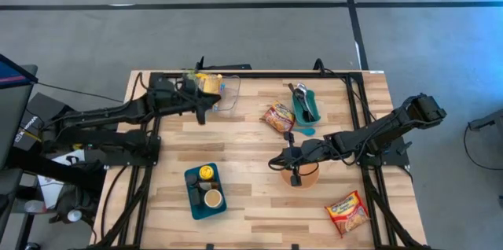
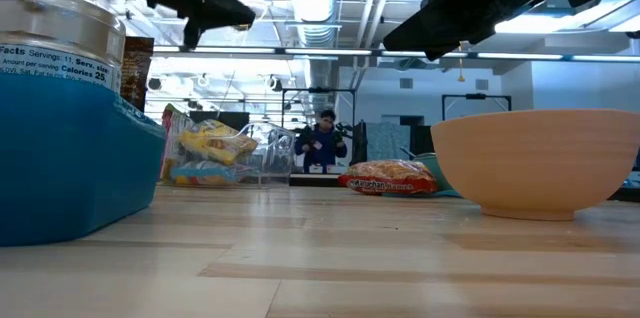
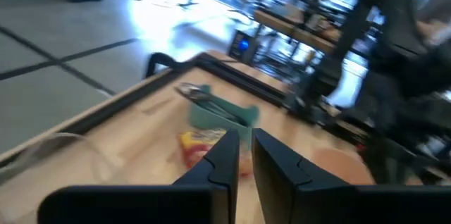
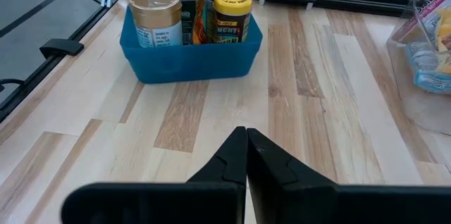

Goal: Pick & Place Food Item
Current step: Put the dark red noodle pack into the transparent bin

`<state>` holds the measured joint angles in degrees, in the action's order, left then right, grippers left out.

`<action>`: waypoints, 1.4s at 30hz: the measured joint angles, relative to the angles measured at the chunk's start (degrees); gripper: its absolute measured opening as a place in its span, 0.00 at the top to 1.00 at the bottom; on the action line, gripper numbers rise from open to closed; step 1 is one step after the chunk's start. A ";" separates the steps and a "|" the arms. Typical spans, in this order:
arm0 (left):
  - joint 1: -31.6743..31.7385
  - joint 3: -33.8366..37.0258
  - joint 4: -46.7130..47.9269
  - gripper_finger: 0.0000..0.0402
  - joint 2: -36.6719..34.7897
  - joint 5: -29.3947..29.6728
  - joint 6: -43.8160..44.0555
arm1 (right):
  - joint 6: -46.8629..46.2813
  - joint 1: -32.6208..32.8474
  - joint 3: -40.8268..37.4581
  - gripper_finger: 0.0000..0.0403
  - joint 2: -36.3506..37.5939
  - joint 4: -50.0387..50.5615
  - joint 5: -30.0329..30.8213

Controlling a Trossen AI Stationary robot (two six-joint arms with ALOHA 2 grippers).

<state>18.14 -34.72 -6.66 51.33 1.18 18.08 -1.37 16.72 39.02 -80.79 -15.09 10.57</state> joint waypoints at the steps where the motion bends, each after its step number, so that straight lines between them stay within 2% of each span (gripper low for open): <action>1: -1.28 0.00 0.02 0.92 0.02 -0.01 -0.35 | 0.00 0.01 0.01 1.00 0.01 0.00 0.02; 10: -11.91 0.00 -0.15 0.98 0.28 0.20 -7.60 | 0.20 -0.01 0.01 1.00 0.00 -0.01 0.02; 18: -16.98 0.00 -1.63 0.99 0.83 0.34 -10.65 | -0.68 -0.90 0.01 1.00 0.02 -1.14 0.02; 24: -18.10 0.00 -2.84 1.00 0.81 0.36 -10.77 | -5.87 -1.14 0.01 1.00 0.00 0.33 0.02; 37: -18.13 0.00 -6.24 1.00 0.81 0.33 -10.46 | -6.21 -1.10 0.01 1.00 0.00 -0.85 0.02; 42: -18.13 0.00 -6.55 0.99 2.56 0.33 -13.50 | -5.92 -2.52 0.01 1.00 0.00 -0.87 0.02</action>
<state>0.01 -34.72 -13.21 53.89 1.52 4.57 -7.29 14.20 39.03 -80.79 -15.96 10.59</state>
